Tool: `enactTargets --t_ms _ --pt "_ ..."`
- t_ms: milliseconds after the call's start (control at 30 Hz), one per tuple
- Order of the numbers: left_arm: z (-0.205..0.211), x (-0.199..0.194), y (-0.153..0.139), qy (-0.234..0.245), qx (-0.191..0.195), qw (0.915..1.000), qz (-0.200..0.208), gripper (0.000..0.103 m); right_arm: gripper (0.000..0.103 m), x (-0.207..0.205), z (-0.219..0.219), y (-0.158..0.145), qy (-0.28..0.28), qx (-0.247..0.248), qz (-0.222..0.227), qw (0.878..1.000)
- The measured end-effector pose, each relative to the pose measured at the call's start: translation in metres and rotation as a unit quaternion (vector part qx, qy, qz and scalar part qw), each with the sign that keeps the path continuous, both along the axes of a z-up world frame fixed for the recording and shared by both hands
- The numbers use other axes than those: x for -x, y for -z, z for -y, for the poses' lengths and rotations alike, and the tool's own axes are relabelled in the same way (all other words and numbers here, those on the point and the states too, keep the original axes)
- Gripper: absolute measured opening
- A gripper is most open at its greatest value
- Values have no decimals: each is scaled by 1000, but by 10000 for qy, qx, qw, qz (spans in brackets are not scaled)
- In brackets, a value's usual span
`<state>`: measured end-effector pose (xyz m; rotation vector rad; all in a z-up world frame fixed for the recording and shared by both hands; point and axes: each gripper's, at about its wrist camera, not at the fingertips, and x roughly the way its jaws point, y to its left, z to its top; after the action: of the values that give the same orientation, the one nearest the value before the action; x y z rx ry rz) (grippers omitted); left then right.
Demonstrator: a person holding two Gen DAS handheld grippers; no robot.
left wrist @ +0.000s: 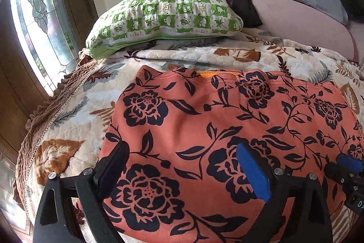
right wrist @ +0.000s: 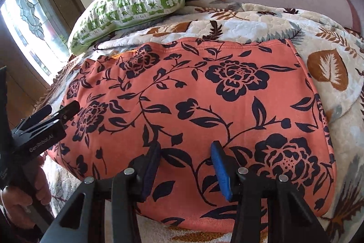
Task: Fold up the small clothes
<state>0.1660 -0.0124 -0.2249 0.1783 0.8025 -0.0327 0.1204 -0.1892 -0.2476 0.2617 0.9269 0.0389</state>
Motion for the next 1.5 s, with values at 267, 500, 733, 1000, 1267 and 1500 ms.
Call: enactTargets --t_ms 267,500,733,1000,1267,1500 --pt "-1 -1 3 26 -6 10000 -30 96 50 -3 -2 0 -3 89 12 10000" --pt "-4 -4 6 -9 55 9999 -127 96 50 -1 18 -12 444 144 282 9985" --pt "-9 -17 30 -86 240 9979 -597 99 50 -13 44 4 778 45 -157 9968" --pt "-30 -14 10 -374 568 9968 -430 99 50 -4 47 -4 866 -139 -68 9961" --pt "-80 -24 22 -1232 322 9890 -747 99 50 11 38 -16 665 -288 80 9973" --pt "-88 -21 25 -1278 668 9854 -902 103 59 8 19 5 513 69 -274 9983"
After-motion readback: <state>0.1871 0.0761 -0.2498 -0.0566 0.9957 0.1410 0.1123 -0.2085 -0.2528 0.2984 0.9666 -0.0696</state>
